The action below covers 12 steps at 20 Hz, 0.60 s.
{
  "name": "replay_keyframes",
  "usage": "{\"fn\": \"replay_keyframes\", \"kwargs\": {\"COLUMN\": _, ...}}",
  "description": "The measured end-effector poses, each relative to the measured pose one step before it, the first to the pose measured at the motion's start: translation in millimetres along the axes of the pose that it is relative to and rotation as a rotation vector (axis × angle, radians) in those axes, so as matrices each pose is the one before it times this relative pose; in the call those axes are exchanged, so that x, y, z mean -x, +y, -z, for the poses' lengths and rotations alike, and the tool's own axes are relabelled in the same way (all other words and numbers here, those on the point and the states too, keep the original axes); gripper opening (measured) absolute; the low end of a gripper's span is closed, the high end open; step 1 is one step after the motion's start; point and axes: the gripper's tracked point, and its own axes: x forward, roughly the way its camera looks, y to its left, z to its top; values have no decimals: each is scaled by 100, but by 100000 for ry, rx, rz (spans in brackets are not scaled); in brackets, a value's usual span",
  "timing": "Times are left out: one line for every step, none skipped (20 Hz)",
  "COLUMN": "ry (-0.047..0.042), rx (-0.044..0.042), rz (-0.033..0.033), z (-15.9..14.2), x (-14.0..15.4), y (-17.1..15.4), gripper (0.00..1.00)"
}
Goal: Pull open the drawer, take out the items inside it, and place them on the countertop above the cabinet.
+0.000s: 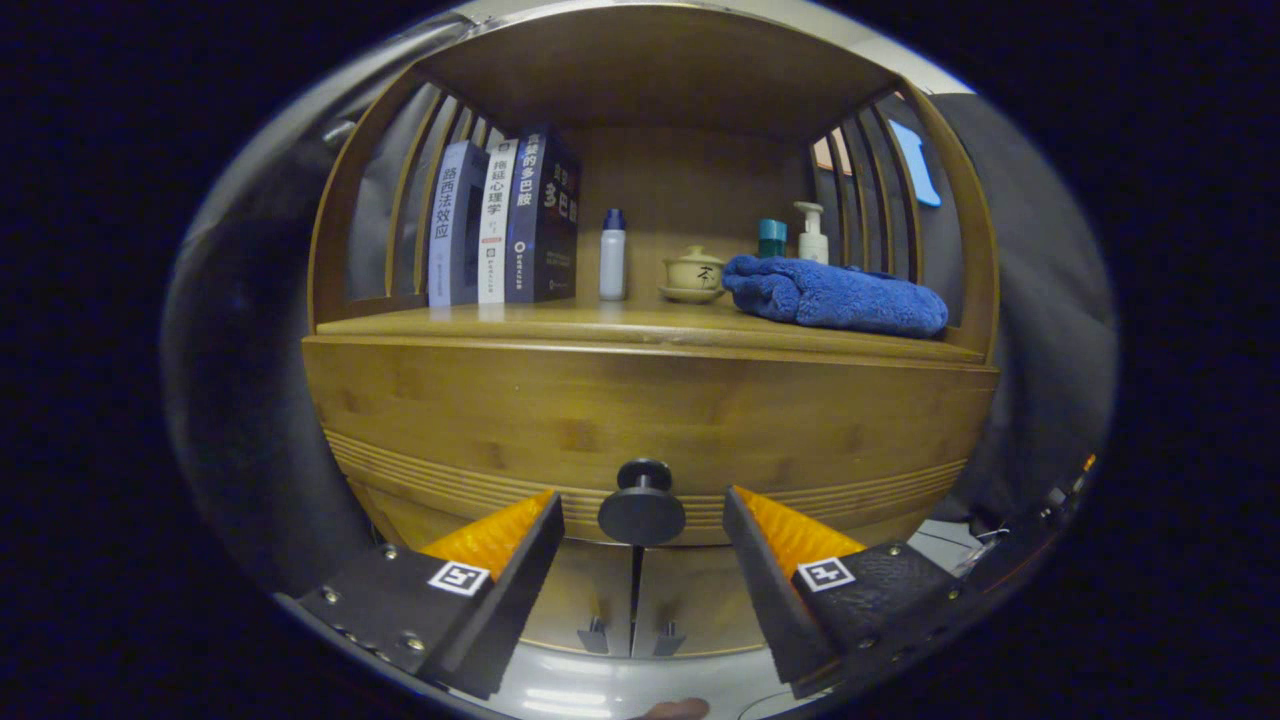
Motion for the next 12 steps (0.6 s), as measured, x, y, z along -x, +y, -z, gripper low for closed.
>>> {"fn": "replay_keyframes", "kwargs": {"ry": 153, "rx": -158, "rz": 440, "z": 127, "x": -181, "y": -106, "gripper": 95}}
{"fn": "replay_keyframes", "kwargs": {"ry": 954, "rx": -664, "rz": -815, "z": 213, "x": -469, "y": 311, "gripper": 88}}
{"fn": "replay_keyframes", "kwargs": {"ry": 1808, "rx": 326, "rz": -331, "z": 405, "x": -573, "y": 444, "gripper": 82}}
{"fn": "replay_keyframes", "kwargs": {"ry": 1694, "rx": 1465, "rz": -354, "z": 366, "x": -413, "y": 407, "gripper": 75}}
{"fn": "replay_keyframes", "kwargs": {"ry": -647, "rx": 2779, "rz": 2681, "z": -145, "x": -315, "y": -242, "gripper": 75}}
{"fn": "replay_keyframes", "kwargs": {"ry": 261, "rx": 56, "rz": 2286, "z": 196, "x": 70, "y": -406, "gripper": 76}}
{"fn": "replay_keyframes", "kwargs": {"ry": -2075, "rx": -2516, "rz": 2880, "z": -322, "x": 2, "y": -452, "gripper": 69}}
{"fn": "replay_keyframes", "kwargs": {"ry": 372, "rx": -2341, "rz": -470, "z": 244, "x": -187, "y": 71, "gripper": 62}}
{"fn": "replay_keyframes", "kwargs": {"ry": 152, "rx": -859, "rz": 448, "z": 43, "x": 210, "y": -484, "gripper": 55}}
{"fn": "replay_keyframes", "kwargs": {"ry": 1262, "rx": 1117, "rz": -1164, "z": 229, "x": -266, "y": 89, "gripper": 48}}
{"fn": "replay_keyframes", "kwargs": {"ry": 1828, "rx": 982, "rz": -1129, "z": 267, "x": -152, "y": 79, "gripper": 45}}
{"fn": "replay_keyframes", "kwargs": {"ry": 188, "rx": 723, "rz": -610, "z": -127, "x": 42, "y": 116, "gripper": 43}}
